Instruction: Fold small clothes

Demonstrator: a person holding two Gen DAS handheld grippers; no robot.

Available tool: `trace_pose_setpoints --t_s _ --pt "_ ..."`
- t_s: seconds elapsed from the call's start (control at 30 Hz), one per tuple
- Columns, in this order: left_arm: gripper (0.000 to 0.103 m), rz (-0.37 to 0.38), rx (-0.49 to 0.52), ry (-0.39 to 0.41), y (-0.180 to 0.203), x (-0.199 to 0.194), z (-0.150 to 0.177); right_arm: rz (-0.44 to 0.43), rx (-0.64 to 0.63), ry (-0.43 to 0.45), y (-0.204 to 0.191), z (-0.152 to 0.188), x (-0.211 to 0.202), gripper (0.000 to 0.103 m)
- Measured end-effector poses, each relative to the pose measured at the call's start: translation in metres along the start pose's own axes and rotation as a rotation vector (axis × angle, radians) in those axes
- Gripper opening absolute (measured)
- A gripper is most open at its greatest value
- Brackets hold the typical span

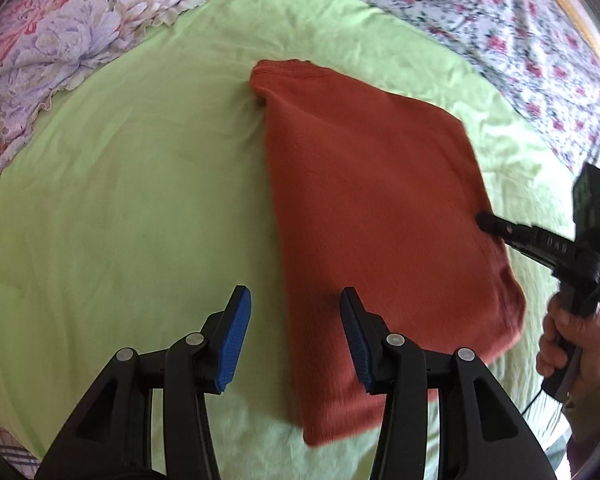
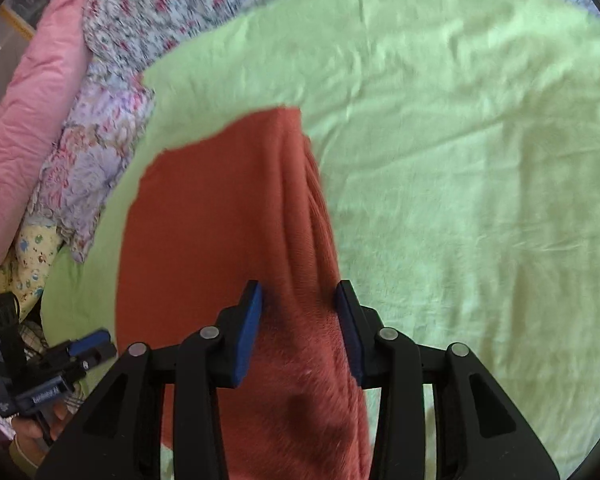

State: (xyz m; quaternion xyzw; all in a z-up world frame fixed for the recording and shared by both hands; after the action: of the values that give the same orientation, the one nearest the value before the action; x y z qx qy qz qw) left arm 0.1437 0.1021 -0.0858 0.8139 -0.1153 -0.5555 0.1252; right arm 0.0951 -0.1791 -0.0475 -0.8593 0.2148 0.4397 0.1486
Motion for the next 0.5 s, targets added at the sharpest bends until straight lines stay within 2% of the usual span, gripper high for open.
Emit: trace_pose_setpoints --t_s 0.13,0.3,0.4,0.43,0.5 --pt "0.049 -0.012 0.01 -0.01 0.002 0.009 -0.003 -0.017 0.026 0.057 0.007 -0.003 -0.015 0.01" --pt "0.049 -0.035 0.024 -0.043 0.001 0.025 0.001 0.032 0.015 0.005 0.016 0.001 0.012 0.01" --pt "0.049 -0.035 0.034 -0.043 0.001 0.021 0.001 0.061 -0.003 0.006 0.015 -0.002 0.006 0.012" --pt "0.048 -0.036 0.04 -0.041 0.002 0.018 0.001 0.052 0.003 0.01 0.015 -0.001 0.001 0.016" --pt "0.047 -0.029 0.053 -0.035 0.004 0.011 0.003 0.04 0.025 0.024 0.015 0.001 -0.013 0.017"
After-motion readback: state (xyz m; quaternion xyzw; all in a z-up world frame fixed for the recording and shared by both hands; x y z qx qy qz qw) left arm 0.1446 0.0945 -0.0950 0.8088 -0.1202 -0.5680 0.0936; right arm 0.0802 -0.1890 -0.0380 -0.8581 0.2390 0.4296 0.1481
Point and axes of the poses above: each gripper's, at about its wrist camera, not at the fingertips, and x roughly the way its jaws point, y to its right, z to its underside, the point moved 6 cm from there along x, roughly the way its jaws point, and after that the axes turned 7 degrees about z, right-handed, at the moved point
